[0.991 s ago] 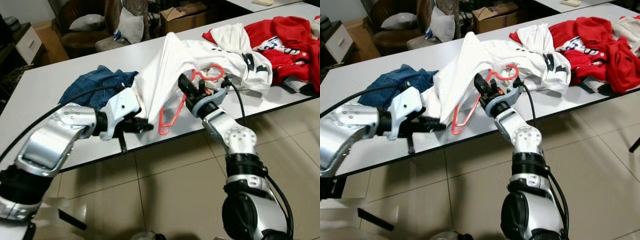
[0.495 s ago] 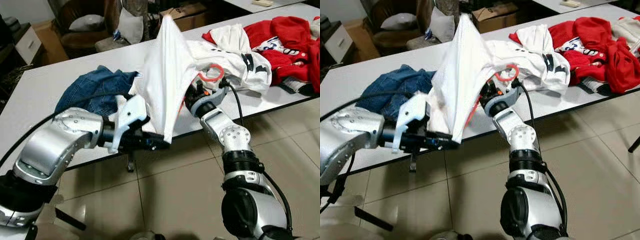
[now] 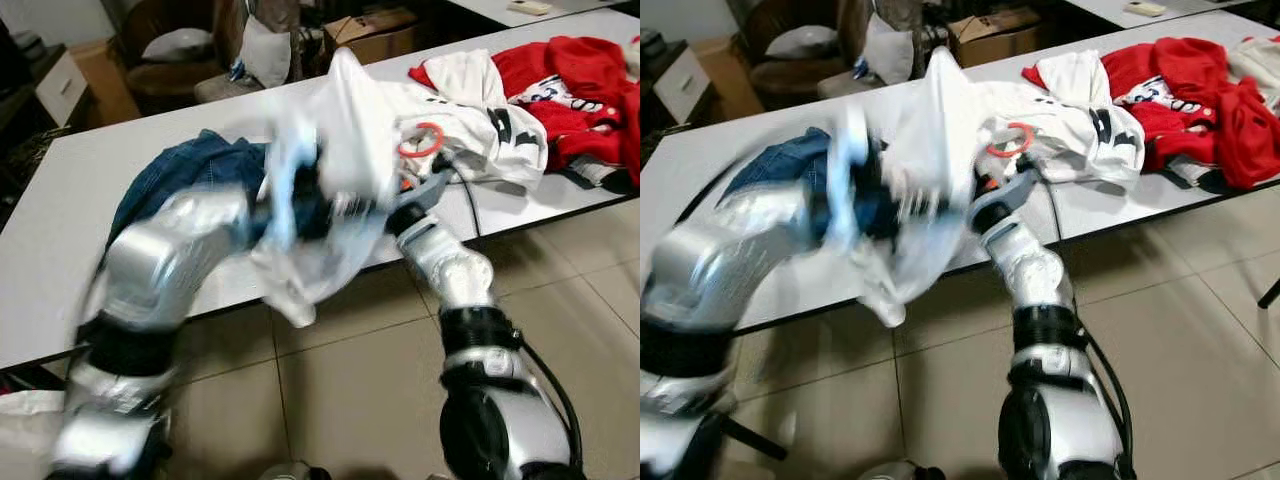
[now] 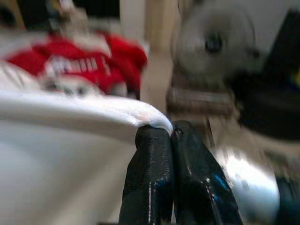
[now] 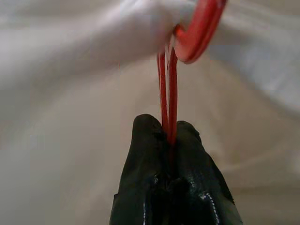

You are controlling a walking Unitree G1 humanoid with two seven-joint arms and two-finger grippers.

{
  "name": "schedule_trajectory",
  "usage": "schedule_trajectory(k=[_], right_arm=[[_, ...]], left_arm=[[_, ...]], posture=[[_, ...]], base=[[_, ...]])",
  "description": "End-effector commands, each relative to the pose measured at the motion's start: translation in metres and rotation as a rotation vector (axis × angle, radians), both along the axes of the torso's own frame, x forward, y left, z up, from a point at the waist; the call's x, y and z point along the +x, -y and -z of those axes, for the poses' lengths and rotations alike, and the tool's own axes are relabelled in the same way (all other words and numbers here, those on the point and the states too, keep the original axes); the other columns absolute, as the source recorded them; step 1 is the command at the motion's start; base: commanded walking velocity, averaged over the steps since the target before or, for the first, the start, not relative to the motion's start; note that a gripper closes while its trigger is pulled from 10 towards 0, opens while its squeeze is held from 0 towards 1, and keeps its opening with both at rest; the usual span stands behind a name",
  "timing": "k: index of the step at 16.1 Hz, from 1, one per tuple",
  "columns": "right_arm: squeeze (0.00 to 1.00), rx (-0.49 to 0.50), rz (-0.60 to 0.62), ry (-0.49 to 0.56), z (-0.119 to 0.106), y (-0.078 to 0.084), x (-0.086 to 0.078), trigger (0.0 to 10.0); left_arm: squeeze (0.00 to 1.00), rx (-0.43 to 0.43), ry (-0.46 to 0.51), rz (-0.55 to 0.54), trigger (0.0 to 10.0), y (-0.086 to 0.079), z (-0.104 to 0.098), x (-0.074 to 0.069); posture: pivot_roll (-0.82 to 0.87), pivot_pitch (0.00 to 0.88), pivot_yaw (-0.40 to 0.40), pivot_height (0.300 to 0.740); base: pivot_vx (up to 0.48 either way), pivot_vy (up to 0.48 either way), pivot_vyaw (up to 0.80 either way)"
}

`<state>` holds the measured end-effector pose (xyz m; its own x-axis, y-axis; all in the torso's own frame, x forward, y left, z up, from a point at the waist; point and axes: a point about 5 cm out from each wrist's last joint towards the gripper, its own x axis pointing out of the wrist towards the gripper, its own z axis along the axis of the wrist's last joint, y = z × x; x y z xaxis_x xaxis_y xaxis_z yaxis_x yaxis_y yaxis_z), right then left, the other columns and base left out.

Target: Hang hanger

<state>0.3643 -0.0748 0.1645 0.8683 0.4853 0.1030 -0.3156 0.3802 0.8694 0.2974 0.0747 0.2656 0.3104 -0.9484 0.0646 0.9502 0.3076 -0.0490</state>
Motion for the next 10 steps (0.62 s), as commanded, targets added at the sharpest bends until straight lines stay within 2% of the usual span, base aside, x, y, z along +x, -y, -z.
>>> schedule_trajectory(k=[1, 4, 5, 6, 7, 8, 9, 10], right_arm=[[0.0, 0.027, -0.027, 0.009, -0.003, -0.007, -0.005, 10.0], [0.0, 0.031, -0.035, -0.005, 0.002, -0.001, -0.013, 10.0], [0.0, 0.034, -0.026, -0.013, 0.004, 0.003, -0.016, 10.0], [0.0, 0.013, -0.009, -0.019, 0.004, 0.007, -0.017, 10.0], [0.0, -0.001, -0.001, -0.01, 0.004, 0.008, -0.017, 10.0], [0.0, 0.039, 0.005, -0.013, 0.002, 0.014, -0.018, 10.0], [0.0, 0.055, 0.009, -0.014, 0.002, 0.016, -0.019, 10.0], [0.0, 0.059, 0.01, -0.018, 0.001, 0.019, -0.02, 10.0]], left_arm=[[0.0, -0.073, 0.009, -0.061, 0.0, -0.008, -0.007, 0.005], [0.0, -0.227, -0.046, -0.176, 0.0, -0.007, -0.018, 0.017], [0.0, -0.163, -0.071, -0.176, 0.0, -0.003, -0.008, 0.017], [0.0, -0.042, -0.093, -0.177, 2.5, 0.002, 0.009, 0.014], [0.0, 0.028, -0.091, -0.18, 4.9, 0.003, 0.017, 0.012], [0.92, 0.097, -0.08, -0.186, 10.0, 0.005, 0.028, 0.009], [1.0, 0.089, -0.081, -0.181, 10.0, 0.006, 0.028, 0.007], [1.0, 0.079, -0.085, -0.166, 10.0, 0.007, 0.027, 0.004]], posture=[[-0.01, 0.0, 0.161, 0.74], [-0.04, 0.0, 0.163, 0.74], [-0.04, 0.0, 0.16, 0.74], [-0.05, 0.0, 0.156, 0.74], [-0.05, 0.0, 0.153, 0.74], [-0.05, 0.0, 0.142, 0.74], [-0.05, 0.0, 0.14, 0.74], [-0.05, 0.0, 0.129, 0.74]], base=[[0.0, 0.0, 0.0], [0.0, 0.0, 0.0], [0.0, 0.0, 0.0], [0.0, 0.0, 0.0], [0.0, 0.0, 0.0], [0.0, 0.0, 0.0], [0.0, 0.0, 0.0], [0.0, 0.0, 0.0]])
